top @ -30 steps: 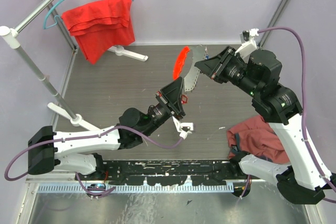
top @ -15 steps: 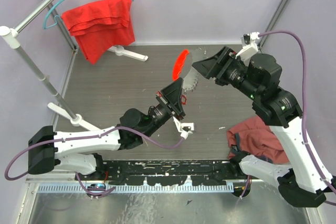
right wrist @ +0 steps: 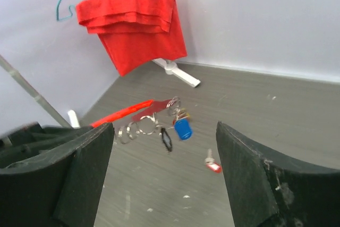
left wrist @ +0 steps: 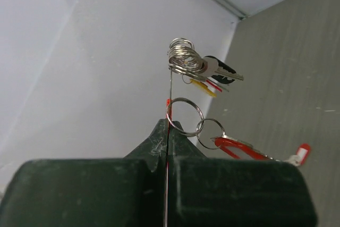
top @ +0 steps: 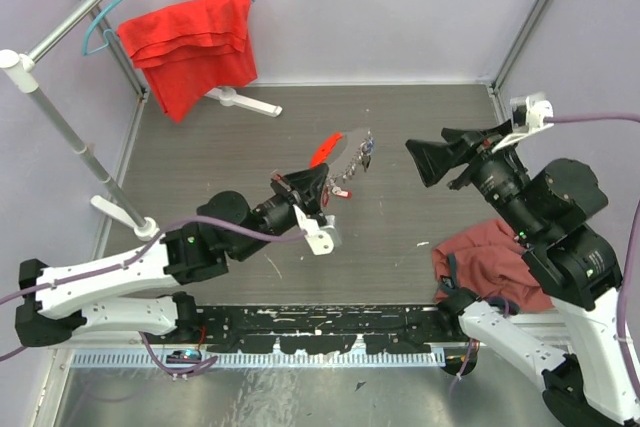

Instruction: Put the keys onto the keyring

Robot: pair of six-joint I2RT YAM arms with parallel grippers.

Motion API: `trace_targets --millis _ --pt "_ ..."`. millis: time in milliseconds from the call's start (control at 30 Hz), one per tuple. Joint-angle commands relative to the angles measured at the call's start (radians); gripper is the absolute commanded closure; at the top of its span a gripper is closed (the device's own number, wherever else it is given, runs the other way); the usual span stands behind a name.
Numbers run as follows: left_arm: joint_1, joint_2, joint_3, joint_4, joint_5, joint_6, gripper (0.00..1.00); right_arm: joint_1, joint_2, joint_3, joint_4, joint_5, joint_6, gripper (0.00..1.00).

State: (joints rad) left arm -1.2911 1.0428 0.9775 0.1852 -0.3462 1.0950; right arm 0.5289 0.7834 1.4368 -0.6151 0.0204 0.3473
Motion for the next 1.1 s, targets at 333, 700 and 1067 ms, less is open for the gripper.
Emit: trace_targets --millis 333,700,1067 --pt "0.004 -0.094 0.155 -0.422 0.290 -0.450 1.00 0.002 -0.040 -0.010 0.007 -0.576 -0.604 0.21" --pt "0.004 -0.186 0.076 -0.250 0.470 -0.534 1.00 0.002 0.056 0.076 -0.143 -0.891 -0.666 0.31" --pt "0.004 -0.189 0.080 -0.208 0.518 -0.572 1.00 0.002 0.127 0.029 -0.100 -1.025 -0.618 0.19"
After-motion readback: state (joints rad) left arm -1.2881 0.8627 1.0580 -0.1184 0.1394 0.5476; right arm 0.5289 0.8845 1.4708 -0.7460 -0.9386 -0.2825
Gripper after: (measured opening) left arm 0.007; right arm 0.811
